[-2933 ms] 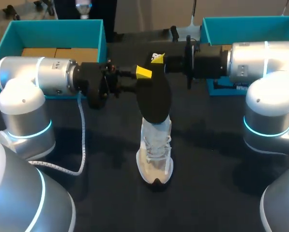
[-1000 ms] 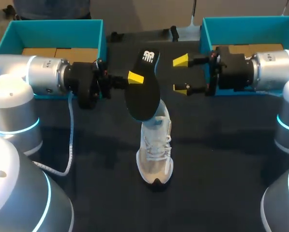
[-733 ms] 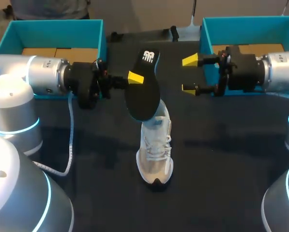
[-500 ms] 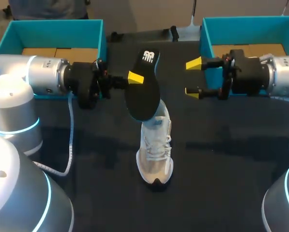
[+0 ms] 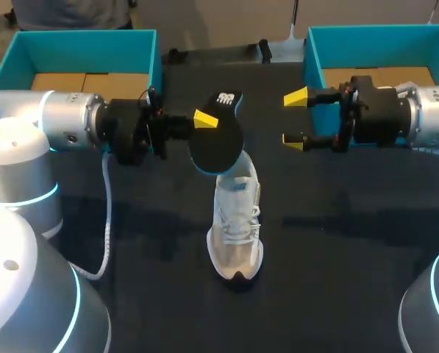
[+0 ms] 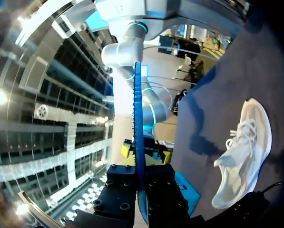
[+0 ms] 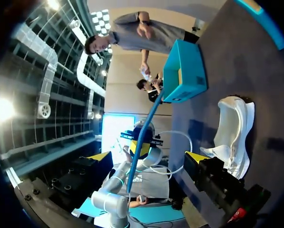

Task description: Take the shoe out of the shoebox, open the shoe tongue, remove and reinsert the insole, then place the shoe into the shoebox

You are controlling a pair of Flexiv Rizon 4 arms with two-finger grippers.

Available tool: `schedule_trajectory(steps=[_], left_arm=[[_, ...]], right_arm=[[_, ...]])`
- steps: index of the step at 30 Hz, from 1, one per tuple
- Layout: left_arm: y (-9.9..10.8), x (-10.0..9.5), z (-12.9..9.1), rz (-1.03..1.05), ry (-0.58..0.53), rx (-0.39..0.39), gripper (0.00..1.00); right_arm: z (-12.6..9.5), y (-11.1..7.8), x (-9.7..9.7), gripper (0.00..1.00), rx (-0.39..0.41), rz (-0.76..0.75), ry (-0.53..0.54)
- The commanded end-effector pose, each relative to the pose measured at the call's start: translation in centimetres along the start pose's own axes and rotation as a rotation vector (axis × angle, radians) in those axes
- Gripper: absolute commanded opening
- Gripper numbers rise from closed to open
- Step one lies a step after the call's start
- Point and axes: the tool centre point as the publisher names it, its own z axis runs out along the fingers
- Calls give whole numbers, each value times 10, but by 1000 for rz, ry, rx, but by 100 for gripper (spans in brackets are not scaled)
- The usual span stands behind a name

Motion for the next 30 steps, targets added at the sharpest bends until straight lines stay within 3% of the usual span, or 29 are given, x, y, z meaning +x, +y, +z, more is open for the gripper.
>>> schedule_trajectory(steps=[1,4,9,29,30], left_arm=[[-12,-7,-1,-360,-31,-18,0],[-13,-9,-4,-581,-48,-12,0],[-12,-9,-4,-976,-58,95,0],[-12,-9,-4,-985,-60,113,0],[-12,-9,-3,-1072,-34,80,0]], right_arm=[[2,0,0,100,-1,1,-2],[2,0,0,100,-1,1,-2],[2,0,0,100,-1,1,-2],[2,0,0,100,-1,1,-2],[2,0,0,100,-1,1,-2]])
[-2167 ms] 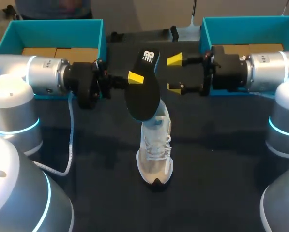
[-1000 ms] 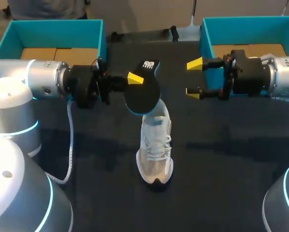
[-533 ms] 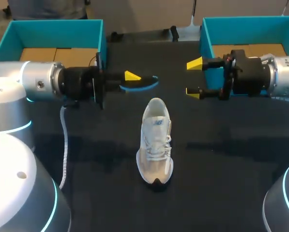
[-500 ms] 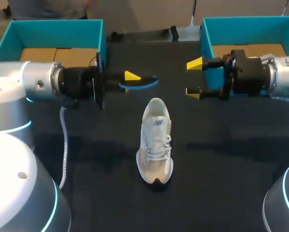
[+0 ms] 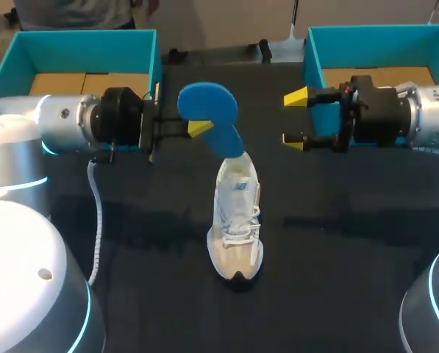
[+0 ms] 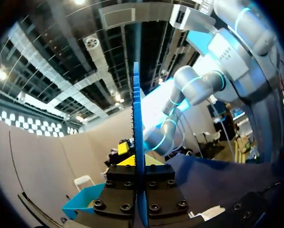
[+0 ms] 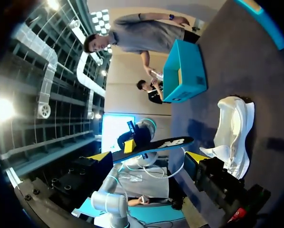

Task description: Take the shoe out of the shoebox, open the shoe tongue, remove and reinsert the insole, then place the shoe into the shoebox

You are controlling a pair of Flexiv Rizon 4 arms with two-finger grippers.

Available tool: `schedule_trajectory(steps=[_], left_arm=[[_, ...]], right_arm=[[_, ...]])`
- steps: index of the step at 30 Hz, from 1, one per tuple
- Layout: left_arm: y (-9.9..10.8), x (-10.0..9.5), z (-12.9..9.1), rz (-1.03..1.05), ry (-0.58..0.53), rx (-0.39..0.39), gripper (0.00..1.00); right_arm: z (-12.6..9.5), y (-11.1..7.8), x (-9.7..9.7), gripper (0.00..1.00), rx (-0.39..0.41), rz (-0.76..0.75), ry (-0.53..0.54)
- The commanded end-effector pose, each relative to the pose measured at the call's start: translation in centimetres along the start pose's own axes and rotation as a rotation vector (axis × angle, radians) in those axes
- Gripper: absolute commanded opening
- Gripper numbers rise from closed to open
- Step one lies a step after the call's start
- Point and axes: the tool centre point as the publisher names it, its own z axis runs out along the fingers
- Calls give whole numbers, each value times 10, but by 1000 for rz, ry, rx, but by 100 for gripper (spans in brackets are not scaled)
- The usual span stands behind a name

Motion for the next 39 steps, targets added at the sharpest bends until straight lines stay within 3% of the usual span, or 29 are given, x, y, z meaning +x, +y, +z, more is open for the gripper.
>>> schedule_trajectory(steps=[1,4,5,6,7,12,20,25,39], left_arm=[[4,-3,1,-115,16,-31,0],[1,-7,0,-305,-14,-62,0],[1,-8,0,-362,-18,-106,0],[-1,-8,-1,-396,-30,-77,0],[-2,-9,-1,-475,-40,-103,0],[-8,-10,-2,-608,-81,-89,0],[-6,-8,-3,-1185,-149,-104,0],[-8,-14,-1,-1513,-59,-59,0],[-8,-14,-1,-1513,-59,-59,0]], right_arm=[[2,0,0,100,-2,0,-3],[2,0,0,100,-2,0,-3],[2,0,0,100,-2,0,-3],[2,0,0,100,-2,0,-3],[2,0,0,100,-2,0,-3],[2,0,0,100,-2,0,-3],[2,0,0,100,-2,0,-3],[2,0,0,100,-2,0,-3],[2,0,0,100,-2,0,-3]])
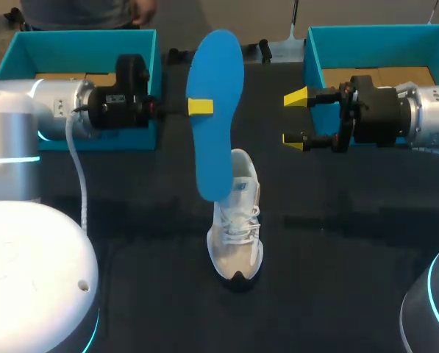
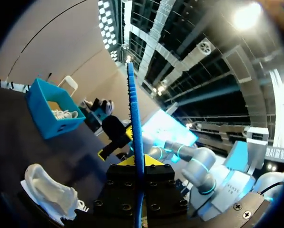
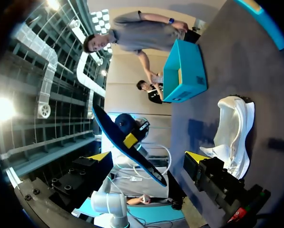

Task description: Take the shoe out of the shoebox, open the shoe tongue, remove and reinsert the insole, then place the shoe into the shoebox

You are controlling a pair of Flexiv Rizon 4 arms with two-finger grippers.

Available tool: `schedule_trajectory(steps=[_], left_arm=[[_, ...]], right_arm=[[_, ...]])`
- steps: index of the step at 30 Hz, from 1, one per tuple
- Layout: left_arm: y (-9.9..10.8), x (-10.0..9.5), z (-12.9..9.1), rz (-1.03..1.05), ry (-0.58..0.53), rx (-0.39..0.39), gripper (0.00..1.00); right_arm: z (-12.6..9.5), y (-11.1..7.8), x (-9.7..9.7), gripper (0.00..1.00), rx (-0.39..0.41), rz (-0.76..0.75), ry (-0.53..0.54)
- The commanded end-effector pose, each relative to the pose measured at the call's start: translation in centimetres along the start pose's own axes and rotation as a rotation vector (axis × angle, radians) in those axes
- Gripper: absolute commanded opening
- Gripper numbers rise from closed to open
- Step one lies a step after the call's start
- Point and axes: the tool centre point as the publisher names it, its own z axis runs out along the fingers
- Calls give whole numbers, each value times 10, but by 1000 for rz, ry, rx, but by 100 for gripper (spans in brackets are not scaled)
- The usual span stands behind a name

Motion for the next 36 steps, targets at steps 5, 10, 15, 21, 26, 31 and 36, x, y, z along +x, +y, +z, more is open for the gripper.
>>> schedule_trajectory(steps=[5,10,15,21,26,31,36], left_arm=[[-2,-3,-2,-270,25,-19,0],[4,-18,-5,-311,24,-16,0],[10,-37,-8,-352,8,3,0],[15,-53,-8,-458,-32,23,0],[18,-69,-9,-495,-59,47,0],[22,-82,-10,-557,-49,94,0],[19,-86,-9,-599,-27,130,0]], right_arm=[[2,0,0,100,-1,1,-2],[2,0,0,100,-1,1,-2],[2,0,0,100,-1,1,-2],[2,0,0,100,-1,1,-2],[2,0,0,100,-1,1,-2],[2,0,0,100,-1,1,-2],[2,0,0,100,-1,1,-2]])
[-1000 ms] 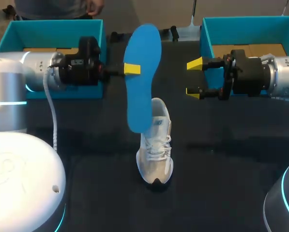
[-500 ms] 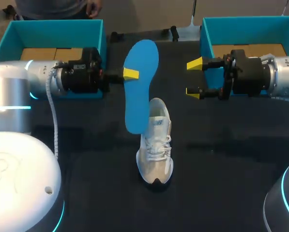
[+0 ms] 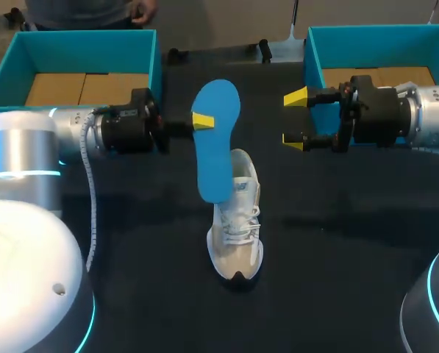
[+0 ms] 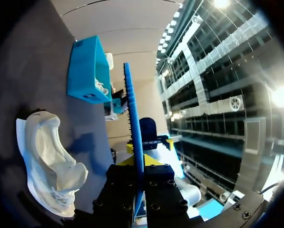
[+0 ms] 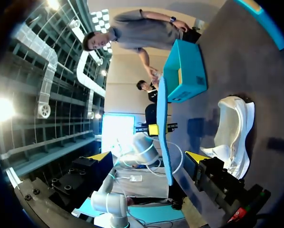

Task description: Take the shoe out of the shoebox, open the shoe tongue, remove and reinsert the insole, then place the shoe into the shoebox

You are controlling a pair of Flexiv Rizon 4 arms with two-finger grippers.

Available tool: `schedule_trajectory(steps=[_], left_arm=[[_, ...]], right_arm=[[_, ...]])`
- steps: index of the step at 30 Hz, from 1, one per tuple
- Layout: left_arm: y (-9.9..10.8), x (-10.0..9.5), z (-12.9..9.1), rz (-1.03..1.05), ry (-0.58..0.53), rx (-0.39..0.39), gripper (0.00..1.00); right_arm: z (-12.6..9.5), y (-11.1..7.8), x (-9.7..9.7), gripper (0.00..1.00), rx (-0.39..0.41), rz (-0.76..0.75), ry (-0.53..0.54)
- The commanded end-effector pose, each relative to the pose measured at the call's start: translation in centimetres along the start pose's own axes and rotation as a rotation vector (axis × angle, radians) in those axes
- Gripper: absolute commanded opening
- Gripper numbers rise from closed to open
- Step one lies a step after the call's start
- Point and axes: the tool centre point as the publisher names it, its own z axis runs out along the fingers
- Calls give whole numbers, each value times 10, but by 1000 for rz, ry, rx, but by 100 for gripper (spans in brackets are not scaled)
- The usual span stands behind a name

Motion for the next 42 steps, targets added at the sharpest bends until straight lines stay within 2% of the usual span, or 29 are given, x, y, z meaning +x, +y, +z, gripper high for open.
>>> schedule_trajectory(steps=[1,7,17,25,42], left_arm=[[-1,-2,3,-11,27,12,0],[2,9,6,-1,13,3,0],[7,18,5,-73,-5,20,0],[6,29,3,-85,-14,32,0],[0,34,3,-98,-7,27,0]], right_arm=[[2,0,0,100,3,-16,-20],[5,-1,4,100,20,-69,-131],[11,-2,27,100,10,-79,-340],[26,-4,45,100,-1,-70,-534],[47,-10,84,100,-34,-81,-855]])
